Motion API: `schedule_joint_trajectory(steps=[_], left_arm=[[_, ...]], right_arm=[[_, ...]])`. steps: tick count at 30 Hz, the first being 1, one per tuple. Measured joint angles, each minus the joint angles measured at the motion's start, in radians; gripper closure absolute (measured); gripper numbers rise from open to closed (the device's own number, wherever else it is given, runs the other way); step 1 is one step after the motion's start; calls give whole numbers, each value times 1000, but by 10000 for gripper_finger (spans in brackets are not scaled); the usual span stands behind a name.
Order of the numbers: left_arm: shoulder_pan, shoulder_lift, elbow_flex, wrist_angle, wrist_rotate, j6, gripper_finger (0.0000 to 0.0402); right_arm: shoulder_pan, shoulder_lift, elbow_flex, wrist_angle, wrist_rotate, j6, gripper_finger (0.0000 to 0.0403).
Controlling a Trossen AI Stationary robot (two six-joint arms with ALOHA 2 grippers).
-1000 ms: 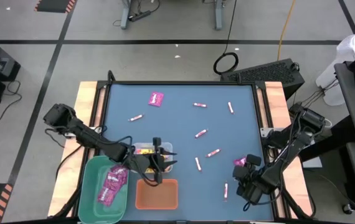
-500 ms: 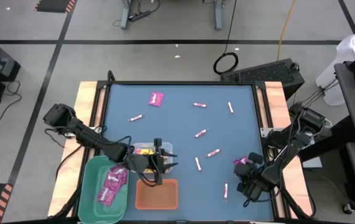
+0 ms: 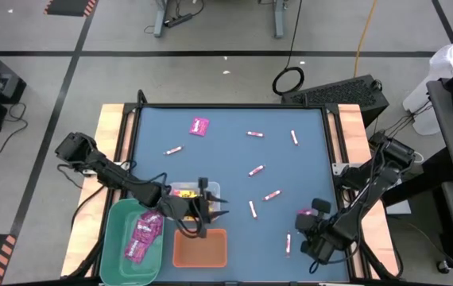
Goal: Sort candy
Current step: Put the purple candy into the green bin
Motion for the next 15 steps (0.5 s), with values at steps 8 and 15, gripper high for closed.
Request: schedule_joint_trajectory(steps=[8,15], left_arm=[[-2,0,0,91,107,21,261],[-2,0,0,122,165,21,261]], right_arm=[[-40,0,218,-22,343,-254,402],[-95,0,349,-9,503,-464,403]])
